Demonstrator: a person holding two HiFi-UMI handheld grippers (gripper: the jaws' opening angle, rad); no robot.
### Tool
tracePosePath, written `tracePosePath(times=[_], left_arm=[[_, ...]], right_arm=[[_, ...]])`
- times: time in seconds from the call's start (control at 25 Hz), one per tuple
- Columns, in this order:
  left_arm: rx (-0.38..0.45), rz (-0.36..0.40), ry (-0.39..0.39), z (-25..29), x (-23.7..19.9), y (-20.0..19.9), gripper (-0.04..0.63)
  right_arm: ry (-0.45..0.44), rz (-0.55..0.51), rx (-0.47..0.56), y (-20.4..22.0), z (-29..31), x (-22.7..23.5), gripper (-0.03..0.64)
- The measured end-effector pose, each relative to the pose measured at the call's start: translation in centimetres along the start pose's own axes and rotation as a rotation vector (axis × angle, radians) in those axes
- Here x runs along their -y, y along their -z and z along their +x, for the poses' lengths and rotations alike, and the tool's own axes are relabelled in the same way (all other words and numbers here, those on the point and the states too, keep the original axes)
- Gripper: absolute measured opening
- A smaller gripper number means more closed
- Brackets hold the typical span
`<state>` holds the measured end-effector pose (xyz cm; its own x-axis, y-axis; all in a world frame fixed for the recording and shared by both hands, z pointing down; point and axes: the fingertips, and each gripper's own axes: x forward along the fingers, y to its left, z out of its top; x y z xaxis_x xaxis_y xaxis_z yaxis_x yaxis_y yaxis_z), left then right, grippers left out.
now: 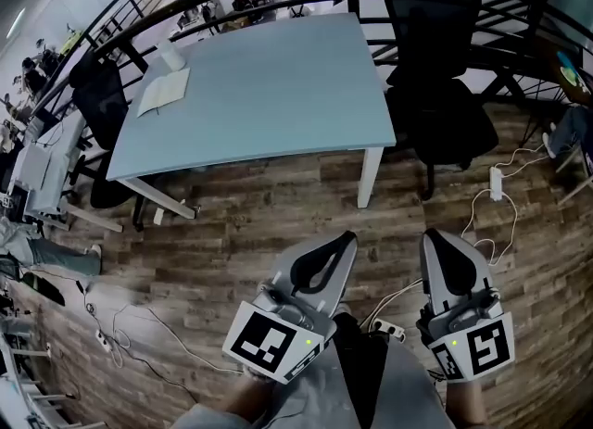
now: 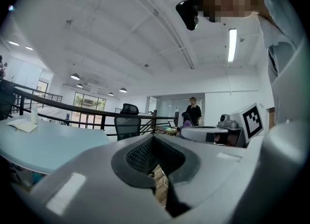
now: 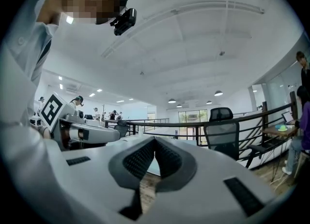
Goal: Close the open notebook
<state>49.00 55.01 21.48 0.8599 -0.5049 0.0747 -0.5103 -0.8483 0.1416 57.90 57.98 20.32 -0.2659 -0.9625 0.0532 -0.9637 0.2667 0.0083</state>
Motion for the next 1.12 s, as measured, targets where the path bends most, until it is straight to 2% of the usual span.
tracePosePath(times=[0.12, 0.32, 0.6, 0.76, 1.12], left_arm=[[-0.022, -0.025, -0.001, 0.3, -0.5, 0.1, 0.003], [-0.012, -0.028, -0.037, -0.6, -2.6, 0.1, 0.003], [0.003, -0.034, -0.162, -3.8, -7.1, 0.1, 0.003], [0.039, 0.002, -0.215, -6.1, -9.5, -0.3, 0.003], [0.065, 0.013, -0.319, -10.6, -11.2, -1.3, 0.003]], right_arm=[[0.002, -0.009, -0.002, 0.0, 0.7, 0.1, 0.002], [-0.035, -0.007, 0.006, 0.1, 2.8, -1.2, 0.002], [-0.146, 0.005, 0.016, 0.0, 7.2, -4.4, 0.002], [-0.2, 0.0, 0.024, -0.2, 9.1, -7.0, 0.002], [-0.292, -0.025, 0.039, -1.3, 10.6, -10.9, 0.002]])
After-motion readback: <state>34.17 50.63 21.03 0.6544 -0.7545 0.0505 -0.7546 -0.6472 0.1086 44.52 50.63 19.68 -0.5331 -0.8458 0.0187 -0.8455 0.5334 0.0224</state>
